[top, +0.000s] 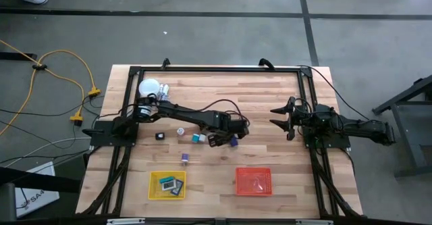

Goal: Pick & Place Office items
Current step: Put the dark blue digital clock into the yellow bin

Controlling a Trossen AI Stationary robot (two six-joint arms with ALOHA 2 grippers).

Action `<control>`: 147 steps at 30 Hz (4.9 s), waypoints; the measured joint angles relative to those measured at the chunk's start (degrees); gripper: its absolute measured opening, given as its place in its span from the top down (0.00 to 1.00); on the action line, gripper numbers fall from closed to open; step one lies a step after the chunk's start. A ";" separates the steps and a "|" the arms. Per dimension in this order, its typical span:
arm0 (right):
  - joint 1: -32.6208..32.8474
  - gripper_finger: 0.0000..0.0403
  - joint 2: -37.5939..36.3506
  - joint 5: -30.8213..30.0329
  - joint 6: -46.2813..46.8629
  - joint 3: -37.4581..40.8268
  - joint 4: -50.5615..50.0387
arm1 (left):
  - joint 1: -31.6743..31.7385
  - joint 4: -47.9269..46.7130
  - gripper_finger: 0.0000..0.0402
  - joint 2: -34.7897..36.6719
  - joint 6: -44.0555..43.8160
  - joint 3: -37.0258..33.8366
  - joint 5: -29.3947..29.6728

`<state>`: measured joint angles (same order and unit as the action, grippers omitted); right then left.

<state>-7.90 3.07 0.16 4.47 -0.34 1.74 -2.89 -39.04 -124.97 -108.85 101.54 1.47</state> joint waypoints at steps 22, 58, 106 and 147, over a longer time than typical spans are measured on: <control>0.00 0.52 0.00 0.00 0.02 0.02 0.00 | 0.75 -0.57 0.26 -2.15 -1.73 0.04 -0.70; 0.01 0.52 0.02 0.00 0.02 0.01 0.00 | 2.17 -5.05 0.26 -2.49 -4.92 0.08 -8.44; 0.00 0.52 0.02 0.00 0.02 0.00 -0.02 | 3.80 -3.98 0.40 -2.60 -6.94 -0.03 -9.63; 0.00 0.52 0.02 0.00 0.02 0.02 -0.02 | 3.82 -3.69 0.54 -2.60 -7.09 0.02 -9.46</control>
<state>-7.90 3.09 0.16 4.49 -0.32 1.72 0.93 -42.73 -127.57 -115.94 101.57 -7.99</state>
